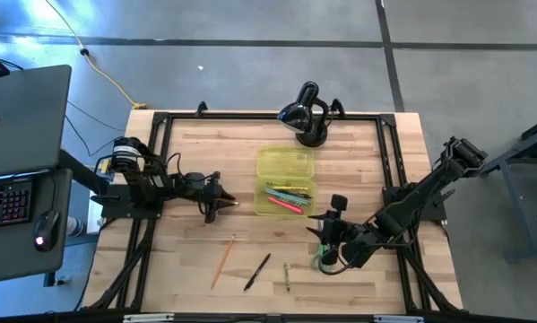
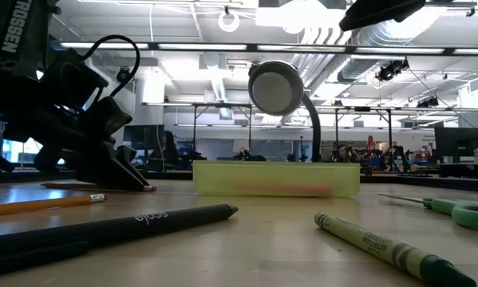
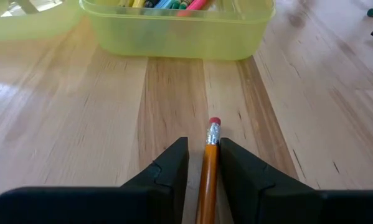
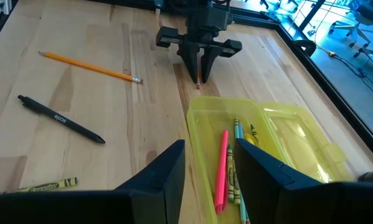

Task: Pick & place school supplies into a supply box
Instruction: Put the orange pencil in to the yellow school supply box

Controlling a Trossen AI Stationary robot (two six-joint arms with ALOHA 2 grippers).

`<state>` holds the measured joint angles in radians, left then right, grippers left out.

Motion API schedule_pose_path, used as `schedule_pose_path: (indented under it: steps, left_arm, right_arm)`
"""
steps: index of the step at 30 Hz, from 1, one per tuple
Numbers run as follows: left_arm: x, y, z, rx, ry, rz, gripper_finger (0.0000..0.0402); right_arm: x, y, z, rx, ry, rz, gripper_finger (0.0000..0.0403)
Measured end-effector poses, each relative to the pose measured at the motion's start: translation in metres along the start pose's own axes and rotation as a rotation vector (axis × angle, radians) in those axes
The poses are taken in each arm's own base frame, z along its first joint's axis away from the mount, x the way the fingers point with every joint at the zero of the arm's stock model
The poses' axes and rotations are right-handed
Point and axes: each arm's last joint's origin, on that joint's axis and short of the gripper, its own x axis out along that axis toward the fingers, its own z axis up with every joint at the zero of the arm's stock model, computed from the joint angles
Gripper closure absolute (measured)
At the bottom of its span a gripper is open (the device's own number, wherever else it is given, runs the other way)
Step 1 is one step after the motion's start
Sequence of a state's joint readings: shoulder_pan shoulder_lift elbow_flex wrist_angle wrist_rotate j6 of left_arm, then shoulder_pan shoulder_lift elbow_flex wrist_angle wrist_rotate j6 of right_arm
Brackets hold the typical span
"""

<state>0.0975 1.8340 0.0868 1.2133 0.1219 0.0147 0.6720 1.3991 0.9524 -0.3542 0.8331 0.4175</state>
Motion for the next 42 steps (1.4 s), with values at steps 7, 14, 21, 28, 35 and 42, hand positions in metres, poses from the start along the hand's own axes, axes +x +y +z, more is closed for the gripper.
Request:
schedule_pose_path:
  steps: [7, 14, 21, 28, 35, 42]
  left_arm:
    - [0.005, 0.000, 0.004, -0.011, -0.004, -0.033, 0.0287]
    - [0.016, 0.001, 0.011, 0.019, 0.009, -0.043, 0.0367]
    - [0.029, 0.002, 0.019, 0.038, -0.049, -0.056, 0.0374]
    - [0.041, 0.004, 0.034, 0.097, -0.110, -0.042, 0.0364]
    - [0.038, 0.003, 0.031, 0.033, -0.095, -0.081, 0.0375]
    - [0.032, 0.002, 0.033, 0.025, -0.130, -0.095, 0.0368]
  right_arm:
    - [0.000, 0.000, 0.000, 0.000, 0.000, 0.000, 0.0285]
    - [0.000, 0.000, 0.000, 0.000, 0.000, 0.000, 0.0285]
    - [0.000, 0.001, 0.000, 0.000, 0.009, 0.019, 0.0285]
    - [0.000, 0.001, 0.000, 0.000, 0.009, 0.019, 0.0285]
    - [0.000, 0.001, 0.000, 0.000, 0.012, 0.026, 0.0285]
    - [0.000, 0.001, 0.000, -0.007, 0.014, 0.033, 0.0285]
